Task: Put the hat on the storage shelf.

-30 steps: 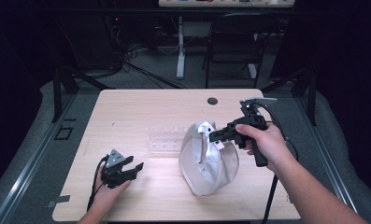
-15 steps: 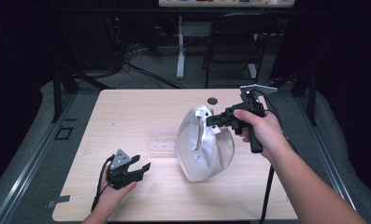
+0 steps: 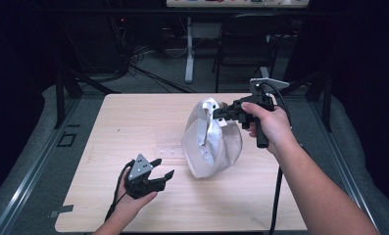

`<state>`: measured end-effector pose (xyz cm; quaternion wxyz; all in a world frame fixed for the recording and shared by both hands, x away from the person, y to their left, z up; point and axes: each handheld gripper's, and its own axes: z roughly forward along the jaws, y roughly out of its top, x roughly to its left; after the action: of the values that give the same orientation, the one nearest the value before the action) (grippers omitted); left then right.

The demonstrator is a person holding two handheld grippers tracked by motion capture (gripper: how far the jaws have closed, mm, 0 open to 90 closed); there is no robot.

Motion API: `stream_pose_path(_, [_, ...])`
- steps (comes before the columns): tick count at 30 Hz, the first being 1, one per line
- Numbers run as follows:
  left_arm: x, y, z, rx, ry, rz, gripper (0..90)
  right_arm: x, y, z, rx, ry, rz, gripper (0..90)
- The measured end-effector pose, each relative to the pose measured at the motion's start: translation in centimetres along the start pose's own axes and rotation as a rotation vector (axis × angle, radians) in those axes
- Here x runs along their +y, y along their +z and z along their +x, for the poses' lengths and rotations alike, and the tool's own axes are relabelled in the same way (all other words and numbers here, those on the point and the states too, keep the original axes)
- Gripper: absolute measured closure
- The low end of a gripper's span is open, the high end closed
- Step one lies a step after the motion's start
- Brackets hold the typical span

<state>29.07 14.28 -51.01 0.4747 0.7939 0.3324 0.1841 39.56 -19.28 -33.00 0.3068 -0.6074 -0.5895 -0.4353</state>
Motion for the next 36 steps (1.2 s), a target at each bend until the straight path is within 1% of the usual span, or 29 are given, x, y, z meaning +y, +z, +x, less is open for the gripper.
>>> stream_pose_path(2, [0.6,0.4,-0.6,-0.022,0.015,-0.002,36.3,0.3,0.0,0.1,0.004,0.002,-0.010,82.1])
stream_pose_path(3, [0.8,0.6,-0.8,-0.027,0.014,-0.004,36.1,0.5,0.1,0.2,0.007,0.007,-0.018,82.2])
stream_pose_path(7, [2.0,1.5,-1.9,-0.043,0.038,-0.009,36.1,1.0,0.3,0.4,0.013,0.006,-0.033,82.1])
stream_pose_path(8, [2.5,1.8,-2.4,-0.058,0.048,-0.018,35.9,1.1,0.3,0.4,0.016,0.009,-0.033,82.1])
stream_pose_path(11, [3.3,2.2,-3.5,-0.091,0.080,-0.038,35.4,1.4,0.5,0.7,0.015,0.007,-0.041,82.2])
stream_pose_path(12, [3.7,2.5,-4.1,-0.100,0.096,-0.033,35.4,1.5,0.6,0.7,0.018,0.006,-0.043,82.2])
stream_pose_path(15, [4.3,3.1,-5.1,-0.102,0.132,-0.026,34.1,1.9,0.9,0.9,0.022,0.007,-0.048,82.1])
stream_pose_path(16, [4.5,3.5,-5.4,-0.093,0.145,-0.013,34.0,1.9,0.9,1.0,0.022,0.005,-0.052,82.2])
stream_pose_path(18, [4.7,4.2,-5.7,-0.076,0.150,0.000,34.1,2.1,1.0,1.1,0.028,0.004,-0.054,82.2])
stream_pose_path(20, [4.9,4.9,-5.8,-0.040,0.156,0.019,35.3,2.3,1.1,1.3,0.032,0.005,-0.056,82.2])
stream_pose_path(21, [4.9,5.2,-5.8,-0.017,0.162,0.033,37.7,2.3,1.1,1.3,0.034,0.004,-0.058,82.1])
stream_pose_path(22, [5.0,5.5,-5.8,0.010,0.160,0.050,43.2,2.3,1.1,1.4,0.037,0.004,-0.063,82.1])
stream_pose_path(24, [5.1,5.9,-5.6,0.051,0.159,0.078,49.2,2.4,1.2,1.4,0.042,0.006,-0.063,82.1])
stream_pose_path(26, [5.1,6.1,-5.4,0.073,0.157,0.086,55.5,2.4,1.2,1.5,0.041,0.008,-0.067,82.1])
stream_pose_path(27, [5.1,6.1,-5.3,0.073,0.156,0.091,59.6,2.4,1.2,1.4,0.042,0.008,-0.065,82.2])
stream_pose_path(29, [5.1,6.2,-5.2,0.083,0.158,0.089,64.8,2.4,1.2,1.4,0.039,0.006,-0.067,82.2])
stream_pose_path(30, [5.0,6.1,-5.2,0.086,0.165,0.089,66.1,2.4,1.2,1.4,0.041,0.006,-0.068,82.2])
stream_pose_path(31, [5.0,6.1,-5.1,0.079,0.164,0.084,68.3,2.4,1.2,1.5,0.041,0.013,-0.077,82.1])
stream_pose_path(33, [5.0,6.1,-5.0,0.076,0.162,0.074,70.8,2.4,1.0,1.4,0.042,0.005,-0.072,82.1])
stream_pose_path(36, [5.0,6.0,-4.9,0.068,0.176,0.070,73.9,2.3,0.9,1.5,0.042,0.000,-0.074,82.1])
